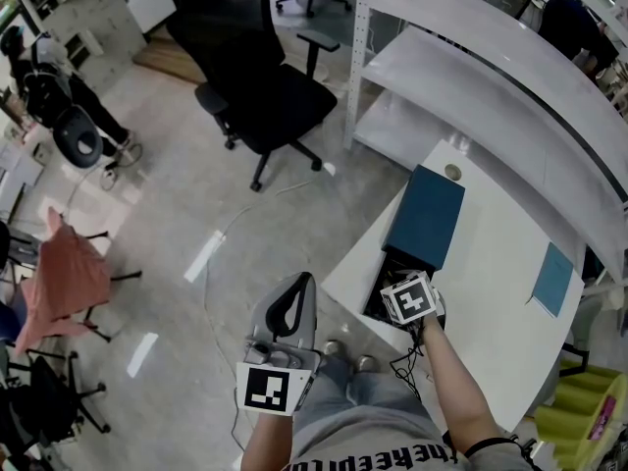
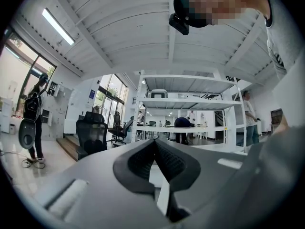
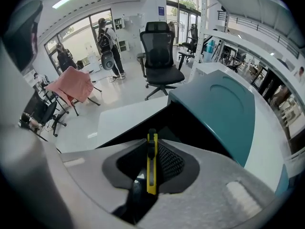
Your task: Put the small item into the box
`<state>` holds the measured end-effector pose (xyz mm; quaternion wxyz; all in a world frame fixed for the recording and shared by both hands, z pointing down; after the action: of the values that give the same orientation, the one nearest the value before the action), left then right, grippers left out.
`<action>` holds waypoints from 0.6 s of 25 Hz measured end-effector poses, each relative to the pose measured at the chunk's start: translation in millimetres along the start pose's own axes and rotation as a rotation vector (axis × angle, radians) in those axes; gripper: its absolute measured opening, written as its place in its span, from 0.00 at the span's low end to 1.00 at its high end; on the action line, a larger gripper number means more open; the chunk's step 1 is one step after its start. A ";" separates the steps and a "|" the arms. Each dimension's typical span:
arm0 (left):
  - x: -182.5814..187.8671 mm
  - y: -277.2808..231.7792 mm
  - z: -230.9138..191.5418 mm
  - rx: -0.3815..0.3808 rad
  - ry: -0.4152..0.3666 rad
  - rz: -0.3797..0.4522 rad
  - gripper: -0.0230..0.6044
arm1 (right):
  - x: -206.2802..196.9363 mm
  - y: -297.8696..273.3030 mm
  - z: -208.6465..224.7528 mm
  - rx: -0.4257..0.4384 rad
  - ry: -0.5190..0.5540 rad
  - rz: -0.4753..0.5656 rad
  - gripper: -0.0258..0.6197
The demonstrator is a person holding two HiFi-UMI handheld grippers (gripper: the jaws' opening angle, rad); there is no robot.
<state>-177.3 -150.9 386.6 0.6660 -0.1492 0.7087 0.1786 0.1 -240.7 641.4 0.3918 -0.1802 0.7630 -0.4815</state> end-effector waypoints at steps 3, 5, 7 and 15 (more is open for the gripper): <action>-0.3 -0.6 -2.7 0.002 0.004 -0.001 0.06 | 0.5 -2.4 -0.1 -0.009 0.023 -0.019 0.15; 0.1 -0.2 -3.1 -0.002 0.008 0.002 0.06 | -3.7 -3.2 -6.7 0.017 0.016 -0.047 0.15; -0.2 0.6 -3.9 -0.001 0.010 -0.001 0.06 | -4.8 -4.2 -10.6 0.030 0.022 -0.056 0.15; -1.2 -1.4 -6.3 -0.001 0.014 0.001 0.06 | 6.2 -8.6 -4.5 -0.025 0.120 -0.038 0.15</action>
<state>-182.2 -155.1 388.1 0.6608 -0.1502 0.7134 0.1782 -8.2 -246.1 647.4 0.3338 -0.1703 0.7875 -0.4893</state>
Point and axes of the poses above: the fingertips, and each gripper's own axes: y backward along the fingers, z to its right, x out of its top, the point moved 2 cm from there along y, backward along the fingers, and after that the axes turned 15 degrees about -x, right-handed, at the moved point
